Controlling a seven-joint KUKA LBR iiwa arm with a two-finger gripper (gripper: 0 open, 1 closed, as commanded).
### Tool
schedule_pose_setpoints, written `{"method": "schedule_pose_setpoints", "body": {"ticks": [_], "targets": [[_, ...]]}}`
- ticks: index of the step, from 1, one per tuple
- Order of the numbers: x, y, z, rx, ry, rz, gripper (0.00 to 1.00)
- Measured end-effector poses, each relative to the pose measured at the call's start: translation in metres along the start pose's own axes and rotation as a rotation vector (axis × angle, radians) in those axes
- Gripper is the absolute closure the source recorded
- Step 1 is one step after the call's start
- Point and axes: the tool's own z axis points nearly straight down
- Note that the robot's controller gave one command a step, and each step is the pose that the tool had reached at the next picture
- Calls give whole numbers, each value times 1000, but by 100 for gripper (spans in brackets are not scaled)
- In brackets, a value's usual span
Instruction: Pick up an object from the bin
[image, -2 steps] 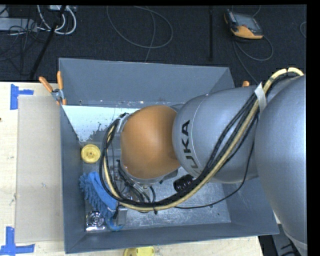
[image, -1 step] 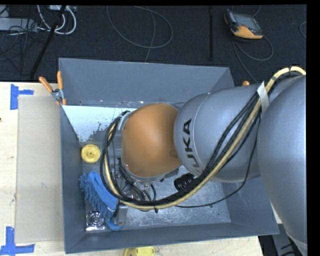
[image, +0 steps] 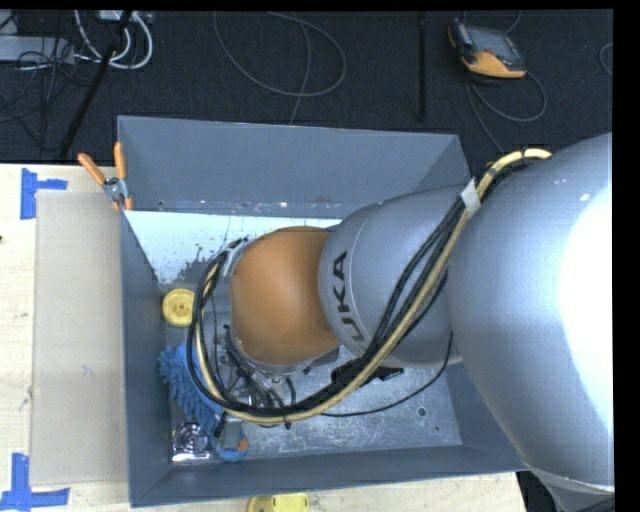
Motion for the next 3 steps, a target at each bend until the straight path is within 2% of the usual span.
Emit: {"method": "schedule_pose_setpoints", "body": {"ticks": [1,2,3], "targets": [[-24,10,57,3,5,20,0],[-13,-9,-2,5,11,40,0],[-9,-58,47,4,7,206,100]]}}
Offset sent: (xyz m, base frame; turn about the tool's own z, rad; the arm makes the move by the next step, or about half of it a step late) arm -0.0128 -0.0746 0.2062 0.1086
